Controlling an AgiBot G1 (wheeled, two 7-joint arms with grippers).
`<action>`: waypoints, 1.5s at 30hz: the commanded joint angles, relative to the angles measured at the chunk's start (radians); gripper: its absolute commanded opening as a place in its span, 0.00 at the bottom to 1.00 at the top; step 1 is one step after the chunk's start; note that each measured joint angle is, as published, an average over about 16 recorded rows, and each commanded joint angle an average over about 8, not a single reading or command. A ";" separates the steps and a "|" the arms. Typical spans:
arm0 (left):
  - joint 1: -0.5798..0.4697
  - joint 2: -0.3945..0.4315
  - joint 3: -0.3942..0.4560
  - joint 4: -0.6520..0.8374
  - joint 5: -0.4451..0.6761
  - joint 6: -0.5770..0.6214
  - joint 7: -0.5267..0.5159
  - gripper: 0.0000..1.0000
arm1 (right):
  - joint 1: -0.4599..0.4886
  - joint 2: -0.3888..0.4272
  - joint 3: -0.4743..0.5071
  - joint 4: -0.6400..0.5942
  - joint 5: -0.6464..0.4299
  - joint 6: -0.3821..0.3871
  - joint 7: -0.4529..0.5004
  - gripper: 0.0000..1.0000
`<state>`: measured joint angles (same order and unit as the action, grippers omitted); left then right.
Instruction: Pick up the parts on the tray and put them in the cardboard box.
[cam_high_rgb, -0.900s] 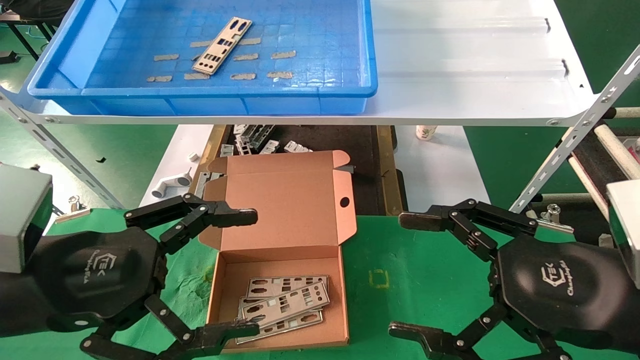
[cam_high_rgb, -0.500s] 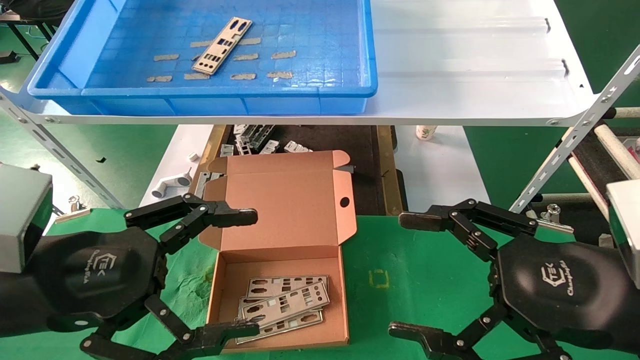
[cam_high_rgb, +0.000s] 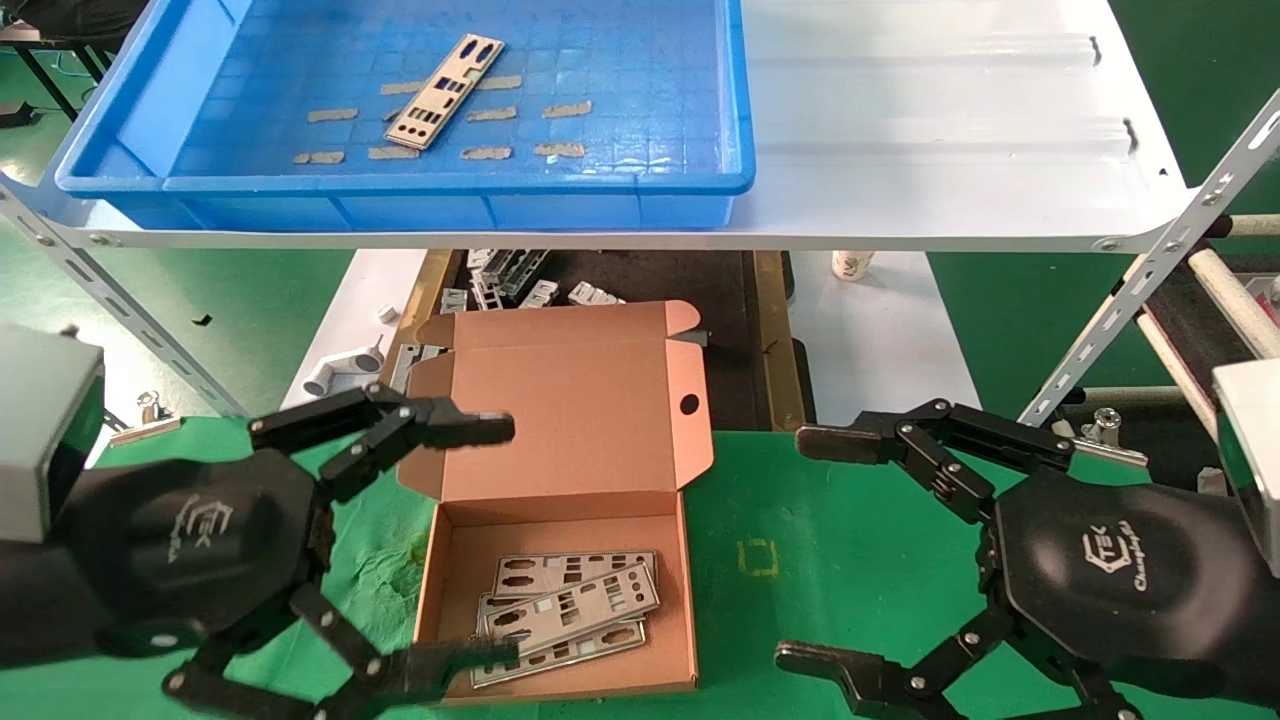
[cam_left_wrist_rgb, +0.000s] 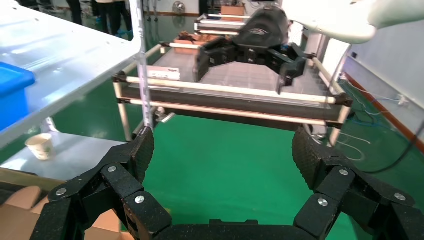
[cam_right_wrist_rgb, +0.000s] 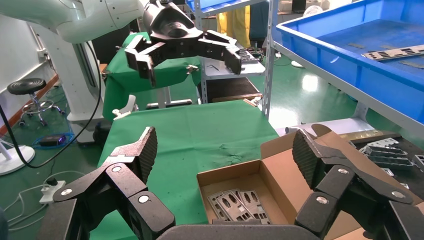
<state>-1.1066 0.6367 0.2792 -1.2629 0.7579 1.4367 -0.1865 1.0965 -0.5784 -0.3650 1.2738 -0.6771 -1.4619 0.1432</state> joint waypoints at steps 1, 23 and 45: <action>-0.005 0.004 -0.003 0.003 0.002 -0.010 0.003 1.00 | 0.000 0.000 0.000 0.000 0.000 0.000 0.000 0.00; -0.622 0.348 0.199 0.658 0.513 -0.424 -0.008 1.00 | 0.000 0.000 0.000 0.000 0.000 0.000 0.000 0.00; -0.913 0.545 0.318 1.185 0.708 -0.522 0.017 0.97 | 0.000 0.000 -0.001 0.000 0.000 0.000 0.000 0.00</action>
<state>-2.0173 1.1774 0.5948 -0.0866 1.4617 0.9196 -0.1674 1.0968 -0.5783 -0.3657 1.2734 -0.6767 -1.4619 0.1428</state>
